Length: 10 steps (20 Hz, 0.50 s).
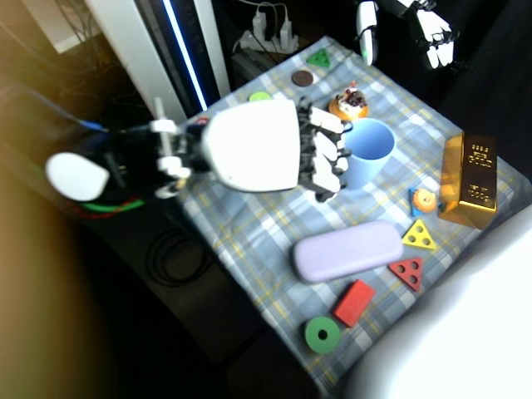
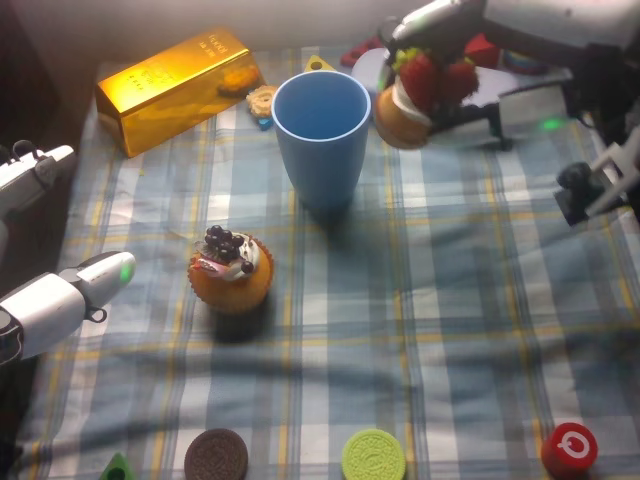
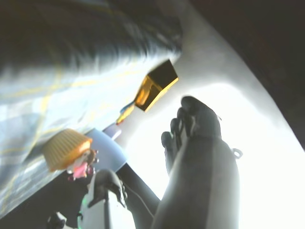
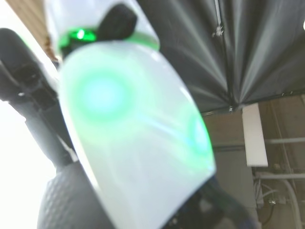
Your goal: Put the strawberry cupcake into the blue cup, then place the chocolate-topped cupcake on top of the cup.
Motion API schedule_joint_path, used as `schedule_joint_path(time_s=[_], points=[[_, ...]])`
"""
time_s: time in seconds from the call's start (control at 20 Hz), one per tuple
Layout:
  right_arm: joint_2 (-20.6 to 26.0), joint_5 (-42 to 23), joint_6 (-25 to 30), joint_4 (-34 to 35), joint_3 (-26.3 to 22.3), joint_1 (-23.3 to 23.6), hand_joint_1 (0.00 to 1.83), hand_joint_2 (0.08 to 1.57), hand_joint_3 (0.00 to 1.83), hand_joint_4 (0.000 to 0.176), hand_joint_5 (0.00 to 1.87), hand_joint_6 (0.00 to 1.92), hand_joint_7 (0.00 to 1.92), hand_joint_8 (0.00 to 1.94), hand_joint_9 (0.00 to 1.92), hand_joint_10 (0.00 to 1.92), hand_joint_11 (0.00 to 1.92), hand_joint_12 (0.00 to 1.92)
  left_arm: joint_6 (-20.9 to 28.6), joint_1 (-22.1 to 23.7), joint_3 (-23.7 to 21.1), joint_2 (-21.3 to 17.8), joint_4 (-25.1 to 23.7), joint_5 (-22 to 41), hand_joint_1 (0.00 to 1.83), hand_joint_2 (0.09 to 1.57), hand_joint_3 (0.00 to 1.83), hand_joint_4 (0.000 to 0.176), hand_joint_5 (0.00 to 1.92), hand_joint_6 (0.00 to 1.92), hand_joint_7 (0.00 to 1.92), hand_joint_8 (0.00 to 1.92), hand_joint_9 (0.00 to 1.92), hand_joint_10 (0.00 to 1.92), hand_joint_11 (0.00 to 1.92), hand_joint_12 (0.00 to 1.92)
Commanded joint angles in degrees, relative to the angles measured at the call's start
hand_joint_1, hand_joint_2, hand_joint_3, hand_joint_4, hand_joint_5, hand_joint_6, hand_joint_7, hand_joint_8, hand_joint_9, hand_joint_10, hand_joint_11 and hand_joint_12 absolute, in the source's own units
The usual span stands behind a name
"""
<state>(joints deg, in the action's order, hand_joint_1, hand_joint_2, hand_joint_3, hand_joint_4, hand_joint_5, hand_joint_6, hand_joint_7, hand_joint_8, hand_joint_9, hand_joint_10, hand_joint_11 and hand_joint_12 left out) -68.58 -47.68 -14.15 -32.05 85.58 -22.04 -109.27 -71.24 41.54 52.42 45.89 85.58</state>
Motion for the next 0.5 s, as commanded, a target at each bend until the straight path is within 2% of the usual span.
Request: schedule_joint_path(time_s=[0.0,0.05,0.1,0.15,0.2,0.25,0.3,0.35,0.4,0.45], points=[[0.46,-6.34,0.72,3.63,0.18,0.91,1.02,1.13,0.0,0.124,0.94,1.04,1.05,0.01,1.11,0.01,0.79,0.86,0.25,0.48,0.41,0.19,-2.29,6.36,0.71,1.01,0.0,0.055,0.41,0.0,0.32,0.0,0.28,0.0,0.0,0.73],[-0.09,-6.34,0.91,3.55,0.72,1.28,1.01,1.14,0.0,0.133,0.92,1.07,1.08,0.01,1.16,0.02,0.85,0.79,0.25,0.51,0.45,0.17,-2.37,6.24,0.72,1.01,0.0,0.05,0.42,0.0,0.32,0.0,0.27,0.0,0.0,0.72],[-0.86,-6.34,0.93,3.54,1.38,1.75,1.03,1.15,0.0,0.067,0.91,1.09,1.1,0.01,1.18,0.02,0.89,0.75,0.25,0.6,0.51,0.16,-2.48,6.06,0.72,1.01,0.0,0.046,0.42,0.0,0.31,0.0,0.26,0.0,0.0,0.68],[-2.06,-6.25,1.17,3.51,2.37,2.31,1.05,1.14,0.0,0.017,0.92,1.07,1.12,0.01,1.19,0.02,0.93,0.74,0.25,0.73,0.59,0.19,-2.54,5.9,0.71,1.01,0.0,0.05,0.42,0.0,0.31,0.0,0.26,0.0,0.0,0.67],[-2.55,-6.23,1.36,3.41,2.71,2.49,1.06,1.13,0.0,0.022,0.94,1.03,1.15,0.01,1.22,0.02,0.94,0.74,0.24,0.76,0.6,0.2,-2.54,5.86,0.72,1.01,0.0,0.051,0.42,0.0,0.31,0.0,0.26,0.0,0.0,0.64],[-3.19,-6.13,1.64,3.06,3.3,2.89,1.06,1.12,0.0,0.04,0.96,1.01,1.16,0.0,1.22,0.01,0.9,0.81,0.24,0.8,0.62,0.21,-2.54,5.75,0.73,1.0,0.0,0.059,0.43,0.0,0.32,0.0,0.27,0.01,0.02,0.65],[-3.59,-5.91,1.76,2.73,3.66,3.3,1.04,1.12,0.0,0.088,0.97,0.99,1.21,0.01,1.24,0.01,0.84,0.96,0.23,0.82,0.66,0.18,-2.62,5.57,0.71,1.0,0.0,0.059,0.43,0.0,0.32,0.0,0.28,0.01,0.03,0.66],[-3.65,-5.67,1.76,2.46,3.8,3.72,1.04,1.12,0.0,0.088,0.97,0.99,1.21,0.01,1.24,0.01,0.84,0.96,0.23,0.96,0.76,0.19,-2.67,5.29,0.71,1.0,0.0,0.059,0.43,0.0,0.32,0.0,0.28,0.01,0.03,0.66],[-3.73,-5.61,1.76,2.45,4.06,4.13,1.03,1.13,0.0,0.099,0.95,1.02,1.17,0.0,1.2,0.0,0.76,1.04,0.23,1.15,0.84,0.2,-2.75,5.04,0.7,1.01,0.0,0.062,0.42,0.0,0.31,0.0,0.27,0.0,0.01,0.65],[-3.75,-5.61,1.76,2.87,4.2,4.37,1.03,1.12,0.0,0.107,0.96,1.01,1.18,0.0,1.2,0.0,0.73,1.05,0.23,1.25,0.88,0.23,-2.79,4.95,0.69,1.01,0.0,0.056,0.42,0.0,0.32,0.0,0.27,0.0,0.01,0.65]])
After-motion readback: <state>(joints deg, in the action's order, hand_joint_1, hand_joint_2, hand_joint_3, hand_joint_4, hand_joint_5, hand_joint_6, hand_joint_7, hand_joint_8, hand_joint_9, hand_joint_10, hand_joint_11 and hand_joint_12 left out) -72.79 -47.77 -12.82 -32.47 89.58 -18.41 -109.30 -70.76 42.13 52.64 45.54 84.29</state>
